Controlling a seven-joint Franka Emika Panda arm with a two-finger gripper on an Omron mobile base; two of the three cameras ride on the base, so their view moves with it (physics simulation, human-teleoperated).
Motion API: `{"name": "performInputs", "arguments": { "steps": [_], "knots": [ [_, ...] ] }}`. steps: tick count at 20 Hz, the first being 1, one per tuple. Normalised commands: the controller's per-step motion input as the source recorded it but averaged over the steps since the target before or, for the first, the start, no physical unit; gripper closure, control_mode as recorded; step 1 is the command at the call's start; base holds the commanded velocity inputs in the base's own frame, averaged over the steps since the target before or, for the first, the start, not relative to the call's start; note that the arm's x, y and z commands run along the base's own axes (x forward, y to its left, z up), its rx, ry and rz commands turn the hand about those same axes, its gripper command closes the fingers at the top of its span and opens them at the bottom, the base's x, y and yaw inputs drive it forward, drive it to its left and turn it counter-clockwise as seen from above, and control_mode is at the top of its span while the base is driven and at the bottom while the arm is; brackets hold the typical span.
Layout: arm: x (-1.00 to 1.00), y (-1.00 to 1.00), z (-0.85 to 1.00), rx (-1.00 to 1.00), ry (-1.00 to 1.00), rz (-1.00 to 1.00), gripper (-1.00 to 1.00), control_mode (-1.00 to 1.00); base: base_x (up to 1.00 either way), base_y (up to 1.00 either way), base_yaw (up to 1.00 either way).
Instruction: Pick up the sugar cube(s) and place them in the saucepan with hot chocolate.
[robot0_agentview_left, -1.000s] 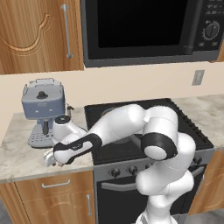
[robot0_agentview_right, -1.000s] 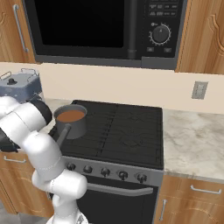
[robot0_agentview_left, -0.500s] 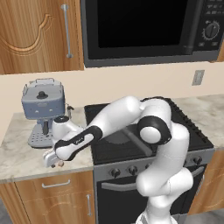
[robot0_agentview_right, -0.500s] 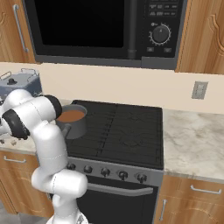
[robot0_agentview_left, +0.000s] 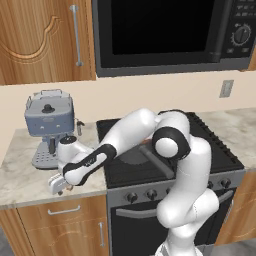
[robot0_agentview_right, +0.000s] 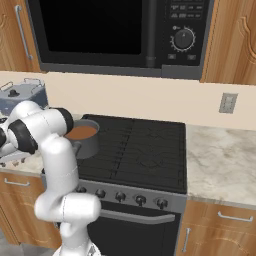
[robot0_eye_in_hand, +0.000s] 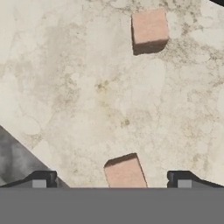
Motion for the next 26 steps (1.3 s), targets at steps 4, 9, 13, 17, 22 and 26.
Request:
{"name": "performInputs", "arguments": {
  "steps": [4,9,13,17,22,26],
  "knots": [
    [0.00,0.00,-0.06,-0.01,0.00,0.00,-1.00,-1.00,0.00,0.00,0.00],
    [0.06,0.00,-0.03,-0.01,0.00,0.00,-1.00,-1.00,0.00,0.00,0.00],
    [0.09,0.00,-0.02,-0.01,0.00,0.00,-1.00,-1.00,0.00,0.00,0.00],
    [0.01,0.00,-0.02,-0.01,0.00,0.00,-1.00,-1.00,0.00,0.00,0.00],
    [0.00,0.00,-0.06,0.00,0.00,0.00,-1.00,-1.00,0.00,0.00,0.00],
    [0.00,0.00,-0.25,-0.02,0.00,0.00,-1.00,-1.00,0.00,0.00,0.00]
  ]
}}
